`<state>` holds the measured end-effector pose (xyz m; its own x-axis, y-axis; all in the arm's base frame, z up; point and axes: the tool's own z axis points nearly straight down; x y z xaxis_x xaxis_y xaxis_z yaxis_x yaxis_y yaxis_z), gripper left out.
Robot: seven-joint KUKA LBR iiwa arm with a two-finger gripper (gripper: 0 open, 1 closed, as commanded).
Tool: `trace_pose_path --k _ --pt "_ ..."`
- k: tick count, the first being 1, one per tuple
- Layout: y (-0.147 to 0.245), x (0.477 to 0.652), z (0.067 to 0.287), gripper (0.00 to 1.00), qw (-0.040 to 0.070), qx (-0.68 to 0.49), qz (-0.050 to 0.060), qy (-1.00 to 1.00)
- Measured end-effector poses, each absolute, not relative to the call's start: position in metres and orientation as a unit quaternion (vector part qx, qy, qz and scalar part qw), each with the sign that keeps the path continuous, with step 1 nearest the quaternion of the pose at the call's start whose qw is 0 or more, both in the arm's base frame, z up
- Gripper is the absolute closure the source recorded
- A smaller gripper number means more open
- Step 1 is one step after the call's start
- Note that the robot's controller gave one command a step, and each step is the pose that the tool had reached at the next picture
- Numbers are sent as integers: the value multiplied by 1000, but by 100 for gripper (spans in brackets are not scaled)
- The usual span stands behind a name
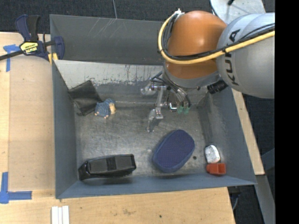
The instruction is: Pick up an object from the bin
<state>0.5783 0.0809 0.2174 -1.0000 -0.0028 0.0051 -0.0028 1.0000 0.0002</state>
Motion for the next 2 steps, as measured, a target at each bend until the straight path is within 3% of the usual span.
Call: trace_pose_path --k 1,2 --pt "131 618 156 0 -2 31 -1 -1000" --pt "107 615 166 0 -2 216 0 -976"
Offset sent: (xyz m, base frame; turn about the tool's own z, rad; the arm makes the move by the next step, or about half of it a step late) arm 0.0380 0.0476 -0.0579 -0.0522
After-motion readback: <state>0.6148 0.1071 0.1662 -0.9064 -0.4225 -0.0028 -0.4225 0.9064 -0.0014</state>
